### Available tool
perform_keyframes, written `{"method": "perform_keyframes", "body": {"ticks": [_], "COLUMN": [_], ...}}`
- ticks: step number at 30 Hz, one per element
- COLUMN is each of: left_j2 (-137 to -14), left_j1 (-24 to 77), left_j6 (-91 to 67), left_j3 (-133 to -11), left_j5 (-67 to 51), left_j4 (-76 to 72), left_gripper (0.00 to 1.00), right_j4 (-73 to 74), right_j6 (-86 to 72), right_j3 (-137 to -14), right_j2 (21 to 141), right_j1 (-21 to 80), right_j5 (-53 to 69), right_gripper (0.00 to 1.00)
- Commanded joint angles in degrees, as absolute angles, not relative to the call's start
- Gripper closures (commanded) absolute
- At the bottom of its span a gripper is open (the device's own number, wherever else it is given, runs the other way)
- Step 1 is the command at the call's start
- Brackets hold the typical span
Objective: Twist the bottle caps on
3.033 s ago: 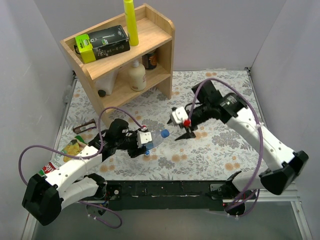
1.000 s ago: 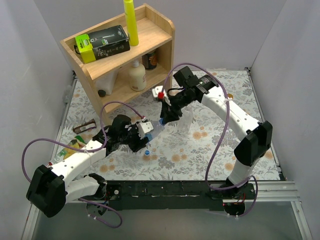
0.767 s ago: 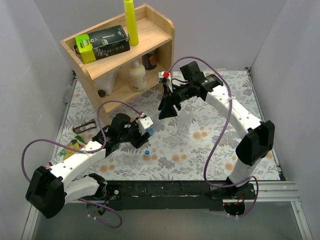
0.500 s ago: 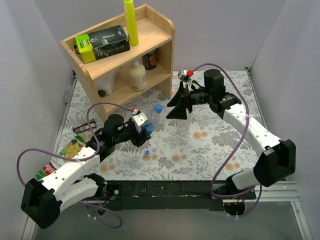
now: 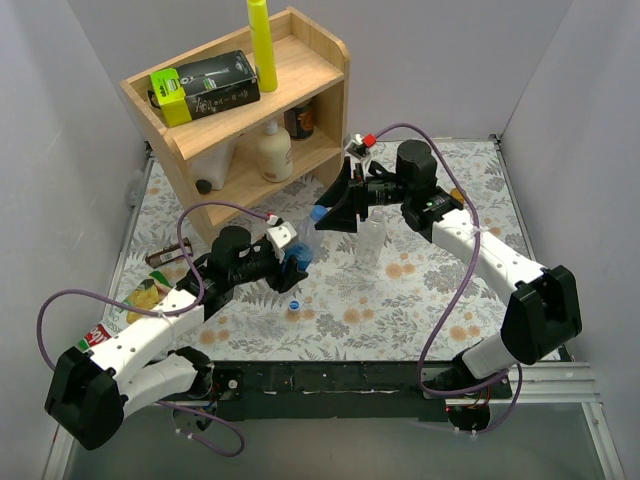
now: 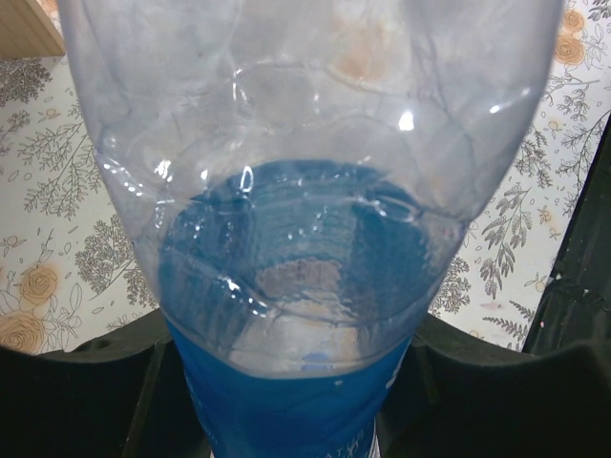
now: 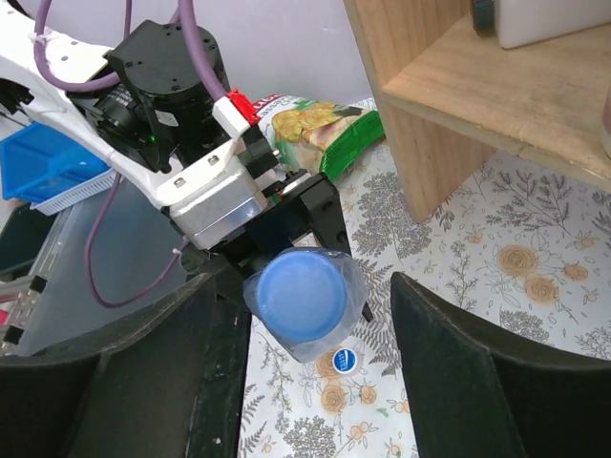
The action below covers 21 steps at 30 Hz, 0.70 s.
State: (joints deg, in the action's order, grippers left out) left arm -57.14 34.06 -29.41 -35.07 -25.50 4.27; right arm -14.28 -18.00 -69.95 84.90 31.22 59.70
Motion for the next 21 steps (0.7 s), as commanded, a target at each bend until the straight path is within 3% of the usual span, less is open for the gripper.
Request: {"method": "perform_keyframes", "body": {"ticks": [1, 13, 14, 15, 16, 18, 21], "left_j2": [-57.6, -59.7, -59.9, -60.3, -60.4, -60.3, -59.3], "left_j1": [33.8, 33.8, 33.8, 33.8, 33.8, 33.8, 33.8], "left_j6": [-29.1, -30.4, -30.8, -30.8, -30.5, -30.0, -27.5], "left_j3": [-36.3, -36.4, -36.4, -36.6, -36.9, -37.6, -36.8], "left_j5": [-26.2, -26.8, -26.2, -26.0, -25.8, -23.8, -19.4], "left_j4": [0.7, -2.8, -3.6, -3.7, -3.4, -2.6, -1.6], "left_gripper": [1.00, 1.00, 1.00, 1.00, 0.93, 0.51, 0.02], "right_j4": [-19.2, -22.2, -21.4, -19.8, -16.6, -10.0, 4.8], "right_j6": [-20.6, -20.7, -20.0, -17.2, -15.1, -9.2, 1.3], "right_j3": [-69.3, -69.2, -69.4, -71.0, -72.1, -73.9, -81.2], "right_j2": [85.5, 88.2, 88.4, 88.5, 88.7, 88.0, 87.3], "right_j1": [31.4, 33.0, 33.2, 33.5, 33.8, 33.8, 33.7], "right_j5": [58.5, 58.9, 59.1, 59.6, 59.2, 57.8, 57.5], "right_gripper": [0.22, 0.53, 0.57, 0.71, 0.80, 0.98, 0.99]}}
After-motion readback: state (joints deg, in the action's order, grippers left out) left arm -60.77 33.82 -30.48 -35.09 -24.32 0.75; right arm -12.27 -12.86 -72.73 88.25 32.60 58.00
